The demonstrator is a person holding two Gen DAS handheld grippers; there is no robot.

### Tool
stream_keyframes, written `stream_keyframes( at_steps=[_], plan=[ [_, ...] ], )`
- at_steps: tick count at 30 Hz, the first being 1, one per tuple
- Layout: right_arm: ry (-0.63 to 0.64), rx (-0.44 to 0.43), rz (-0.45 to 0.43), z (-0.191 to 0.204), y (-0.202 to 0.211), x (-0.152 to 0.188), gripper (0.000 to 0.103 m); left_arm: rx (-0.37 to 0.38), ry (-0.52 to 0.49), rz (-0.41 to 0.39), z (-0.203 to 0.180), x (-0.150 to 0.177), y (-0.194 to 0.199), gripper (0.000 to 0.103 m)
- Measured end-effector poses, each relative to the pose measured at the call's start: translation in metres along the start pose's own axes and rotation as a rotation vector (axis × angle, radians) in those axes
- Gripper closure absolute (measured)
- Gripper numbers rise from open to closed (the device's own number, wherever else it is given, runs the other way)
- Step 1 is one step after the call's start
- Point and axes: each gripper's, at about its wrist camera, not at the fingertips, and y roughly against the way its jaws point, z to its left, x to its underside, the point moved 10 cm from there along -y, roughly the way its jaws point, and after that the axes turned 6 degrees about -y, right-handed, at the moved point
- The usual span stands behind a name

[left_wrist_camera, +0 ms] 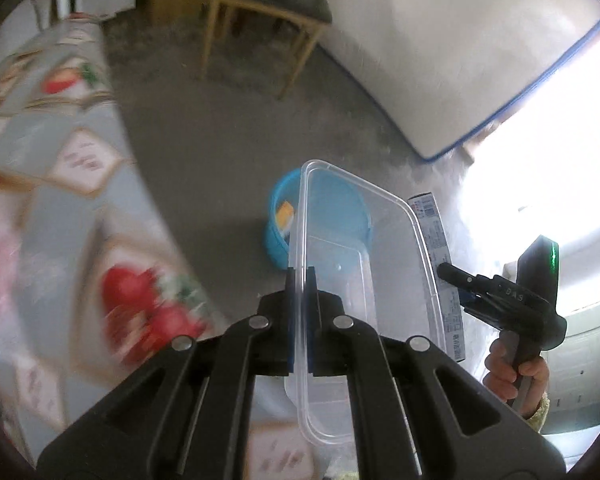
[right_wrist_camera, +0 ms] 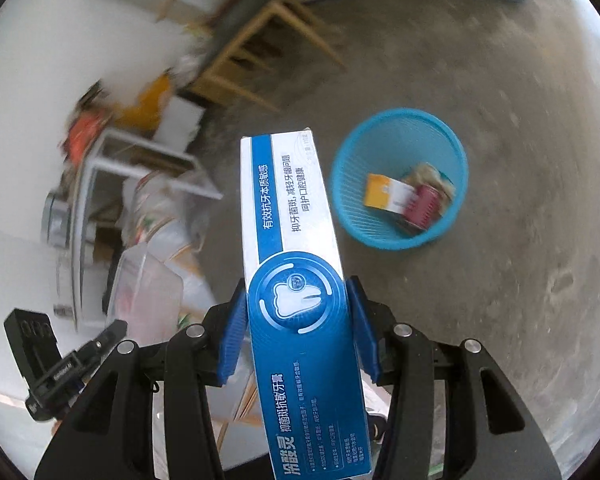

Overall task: Collect trash
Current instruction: 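Carry the container and toothpaste box to the blue wastebasket and open both grippers, then move back to the table and grasp the blue candy wrapper with the left gripper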

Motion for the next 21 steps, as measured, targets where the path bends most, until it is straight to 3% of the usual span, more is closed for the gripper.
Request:
stream_keyframes(
  at_steps=[4, 6, 8, 9, 10, 12, 15, 21],
  plan=[
    [-0.094, 0.01, 0.028, -0.021, -0.035, -0.052, 0.055, -0.004, 0.015, 0.067, -0.014, -0.034, -0.056, 0.101],
    [-0.127, 0.024, 0.02, -0.035, -0.044, -0.08, 0.052, 0.001, 0.01, 0.054, -0.022, -0.051, -0.072, 0.099],
    [-0.162, 0.035, 0.014, -0.05, -0.063, -0.108, 0.036, 0.027, 0.012, 0.031, -0.032, -0.069, -0.091, 0.08],
    [-0.179, 0.043, 0.009, -0.057, -0.067, -0.115, 0.035, 0.023, 0.02, 0.025, -0.036, -0.074, -0.1, 0.061],
    [-0.197, 0.06, -0.001, -0.067, -0.073, -0.121, 0.035, 0.017, 0.028, 0.012, -0.036, -0.075, -0.102, 0.056],
    [-0.212, 0.092, -0.021, -0.081, -0.073, -0.124, 0.035, 0.031, 0.039, -0.016, -0.039, -0.076, -0.102, 0.055],
    [-0.198, 0.066, -0.042, -0.088, -0.068, -0.113, 0.035, 0.082, 0.029, -0.039, -0.042, -0.064, -0.087, 0.053],
    [-0.132, 0.11, -0.053, -0.097, -0.049, -0.064, 0.035, 0.107, -0.023, -0.115, -0.038, -0.041, -0.035, 0.051]
  ],
)
